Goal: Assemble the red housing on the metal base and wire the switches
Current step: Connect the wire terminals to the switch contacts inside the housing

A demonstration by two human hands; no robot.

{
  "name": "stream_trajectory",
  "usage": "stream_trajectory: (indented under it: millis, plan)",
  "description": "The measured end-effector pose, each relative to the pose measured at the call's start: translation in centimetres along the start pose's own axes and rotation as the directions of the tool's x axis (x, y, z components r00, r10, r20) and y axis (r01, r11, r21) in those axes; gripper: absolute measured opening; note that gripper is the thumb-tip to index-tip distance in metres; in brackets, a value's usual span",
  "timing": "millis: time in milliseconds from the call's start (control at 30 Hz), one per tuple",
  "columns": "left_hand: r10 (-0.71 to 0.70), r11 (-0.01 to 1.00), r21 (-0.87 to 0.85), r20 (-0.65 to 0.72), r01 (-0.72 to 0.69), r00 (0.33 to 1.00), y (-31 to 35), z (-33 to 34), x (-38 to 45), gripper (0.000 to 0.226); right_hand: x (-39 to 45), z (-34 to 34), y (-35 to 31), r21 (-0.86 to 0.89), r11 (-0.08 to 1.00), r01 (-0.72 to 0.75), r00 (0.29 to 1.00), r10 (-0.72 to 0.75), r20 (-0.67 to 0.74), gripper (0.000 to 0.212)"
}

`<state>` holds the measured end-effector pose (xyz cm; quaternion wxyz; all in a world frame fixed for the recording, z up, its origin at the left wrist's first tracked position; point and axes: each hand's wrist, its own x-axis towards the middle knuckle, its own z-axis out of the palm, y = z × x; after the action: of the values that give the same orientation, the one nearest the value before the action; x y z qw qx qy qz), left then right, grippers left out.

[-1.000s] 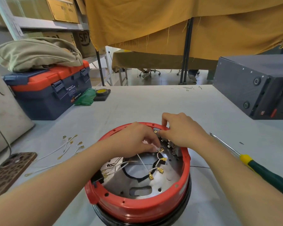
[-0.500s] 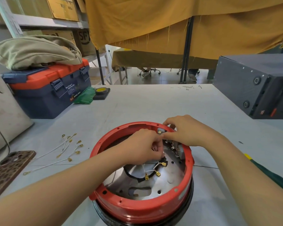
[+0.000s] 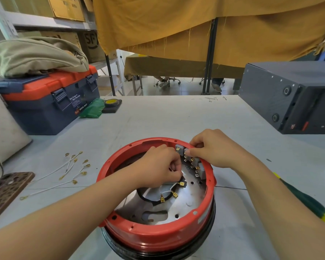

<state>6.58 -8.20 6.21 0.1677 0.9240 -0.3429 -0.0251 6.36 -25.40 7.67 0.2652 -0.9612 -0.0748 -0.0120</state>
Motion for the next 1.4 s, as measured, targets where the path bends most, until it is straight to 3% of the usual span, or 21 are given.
stream_trajectory:
  millis: [100,267,467,633,1000,1267,1400]
  plan:
    - [0.013,0.999,0.039,-0.053,-0.011,0.999,-0.2,-0.1,-0.1,0.010,0.2,0.1,-0.1,-0.067,0.998,-0.002,1.000,0.003,0.015,0.029]
    - [0.002,0.998,0.062,-0.137,0.006,0.991,-0.8,-0.5,0.0,0.008,0.5,-0.5,0.2,0.028,0.999,-0.019,1.000,0.019,-0.001,0.023]
    - [-0.015,0.997,0.080,-0.042,0.018,0.999,-0.9,-0.6,0.0,0.006,2.5,0.9,-0.5,0.119,0.992,0.034,0.999,-0.034,0.002,0.029]
    - [-0.043,0.987,-0.152,0.034,0.047,0.999,-1.5,-1.4,-0.6,0.017,3.2,2.3,-0.6,0.240,0.969,0.064,0.996,-0.076,0.039,0.023]
    - [-0.064,0.976,-0.213,-0.045,0.053,0.997,-1.7,-1.3,0.0,0.013,3.3,3.0,0.0,0.325,0.943,0.065,0.998,-0.068,0.000,0.018]
    - [-0.184,0.980,-0.075,0.048,0.187,0.982,-1.5,-2.3,1.6,0.014,2.7,3.5,0.0,0.314,0.949,0.025,0.997,-0.002,-0.073,0.018]
    - [-0.239,0.953,-0.166,0.101,0.253,0.966,-1.5,-2.2,2.2,0.018,2.3,3.4,0.2,0.333,0.943,0.014,0.996,0.017,-0.090,0.019]
